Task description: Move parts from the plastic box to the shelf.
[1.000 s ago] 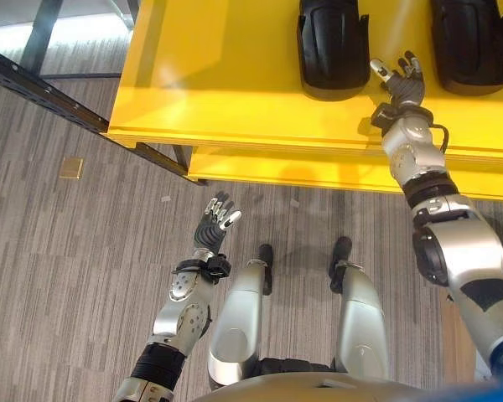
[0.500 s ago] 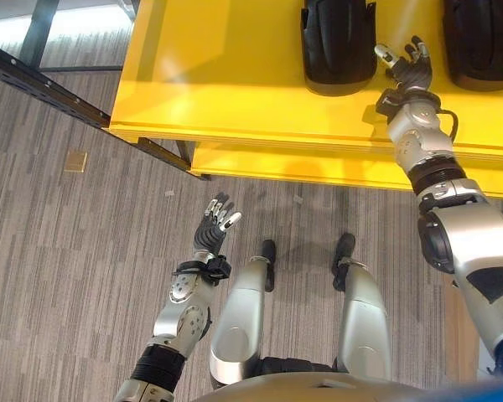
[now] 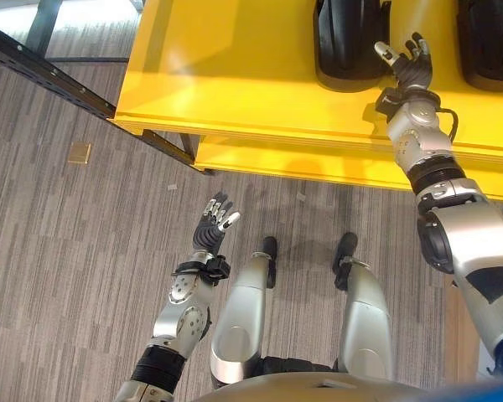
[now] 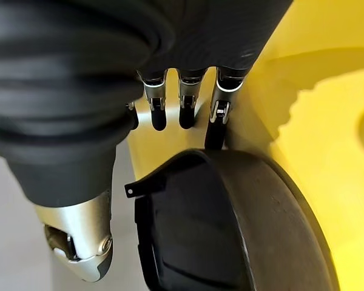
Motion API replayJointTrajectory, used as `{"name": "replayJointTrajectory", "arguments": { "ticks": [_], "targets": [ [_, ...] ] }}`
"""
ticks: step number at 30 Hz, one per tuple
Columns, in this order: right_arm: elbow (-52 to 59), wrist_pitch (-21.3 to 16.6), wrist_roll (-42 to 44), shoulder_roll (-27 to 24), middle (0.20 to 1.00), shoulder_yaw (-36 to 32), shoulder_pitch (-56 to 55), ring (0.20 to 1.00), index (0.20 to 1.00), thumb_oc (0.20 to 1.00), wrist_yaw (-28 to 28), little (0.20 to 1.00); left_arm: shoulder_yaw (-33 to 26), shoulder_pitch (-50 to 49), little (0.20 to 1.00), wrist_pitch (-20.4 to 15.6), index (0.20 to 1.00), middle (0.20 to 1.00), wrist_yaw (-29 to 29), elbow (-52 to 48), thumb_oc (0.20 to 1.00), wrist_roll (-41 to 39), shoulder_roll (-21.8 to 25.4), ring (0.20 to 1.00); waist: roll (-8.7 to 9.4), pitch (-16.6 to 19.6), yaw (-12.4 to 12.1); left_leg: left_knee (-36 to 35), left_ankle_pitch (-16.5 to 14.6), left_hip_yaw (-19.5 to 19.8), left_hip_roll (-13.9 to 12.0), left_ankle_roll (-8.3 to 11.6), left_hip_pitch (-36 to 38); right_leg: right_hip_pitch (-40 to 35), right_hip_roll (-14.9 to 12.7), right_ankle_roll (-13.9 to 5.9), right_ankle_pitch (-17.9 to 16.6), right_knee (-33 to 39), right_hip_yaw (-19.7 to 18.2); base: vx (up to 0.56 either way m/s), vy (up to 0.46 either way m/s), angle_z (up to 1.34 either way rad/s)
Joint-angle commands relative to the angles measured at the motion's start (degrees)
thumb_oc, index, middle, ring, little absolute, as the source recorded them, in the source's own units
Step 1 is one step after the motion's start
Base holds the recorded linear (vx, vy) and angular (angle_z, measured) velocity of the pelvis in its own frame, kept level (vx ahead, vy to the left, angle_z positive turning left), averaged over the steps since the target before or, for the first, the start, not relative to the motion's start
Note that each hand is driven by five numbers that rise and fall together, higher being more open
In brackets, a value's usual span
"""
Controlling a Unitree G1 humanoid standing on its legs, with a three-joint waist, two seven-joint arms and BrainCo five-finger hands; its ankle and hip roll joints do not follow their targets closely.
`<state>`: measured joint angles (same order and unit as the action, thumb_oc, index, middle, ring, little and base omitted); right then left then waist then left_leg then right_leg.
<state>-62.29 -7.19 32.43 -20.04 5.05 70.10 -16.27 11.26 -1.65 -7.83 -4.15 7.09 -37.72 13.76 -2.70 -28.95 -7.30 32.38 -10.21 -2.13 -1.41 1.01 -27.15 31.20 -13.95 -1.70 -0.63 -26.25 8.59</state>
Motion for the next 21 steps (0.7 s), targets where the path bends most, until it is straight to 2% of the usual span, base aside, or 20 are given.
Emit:
{"name": "replayJointTrajectory", "arguments": {
  "ticks": [1, 9, 21],
  "targets": [
    [-0.05, -0.69, 0.64, 0.8, 1.0, 1.88, 4.98, 1.0, 1.0, 1.0, 0.78, 1.0, -0.36, -2.4, 1.0, -3.34, 1.0, 1.0, -0.11, -5.95, 1.0, -1.72, 0.19, 1.0, -0.21, -0.84, -2.26, -0.1, -2.64, 4.59, -4.35, 3.86, 1.79, -1.36, -3.02, -2.47, 0.01, -3.0, -3.58, 0.0, 0.0, 0.0],
    [0.55, -0.57, 0.9, 3.58, 1.0, 2.11, 5.01, 1.0, 1.0, 1.0, 1.41, 1.0, -0.47, -2.45, 1.0, -3.66, 1.0, 1.0, -0.52, -5.72, 1.0, -2.47, 0.13, 1.0, 0.13, -0.84, -2.47, -0.4, -2.63, 4.48, -4.32, 3.9, 1.8, -1.24, -2.87, -2.51, -0.25, -2.63, -3.59, 0.0, 0.0, 0.0],
    [1.09, -1.15, 1.93, 4.78, 1.0, 1.6, 4.88, 1.0, 1.0, 1.0, 1.5, 1.0, 0.07, -2.36, 1.0, -4.42, 1.0, 1.0, -0.62, -5.88, 1.0, -2.99, 0.42, 1.0, 0.46, -0.84, -2.37, -0.06, -2.84, 4.28, -4.3, 3.87, 1.59, -1.03, -2.69, -2.54, -0.41, -2.41, -3.82, 0.0, 0.0, 0.0]
  ]
}}
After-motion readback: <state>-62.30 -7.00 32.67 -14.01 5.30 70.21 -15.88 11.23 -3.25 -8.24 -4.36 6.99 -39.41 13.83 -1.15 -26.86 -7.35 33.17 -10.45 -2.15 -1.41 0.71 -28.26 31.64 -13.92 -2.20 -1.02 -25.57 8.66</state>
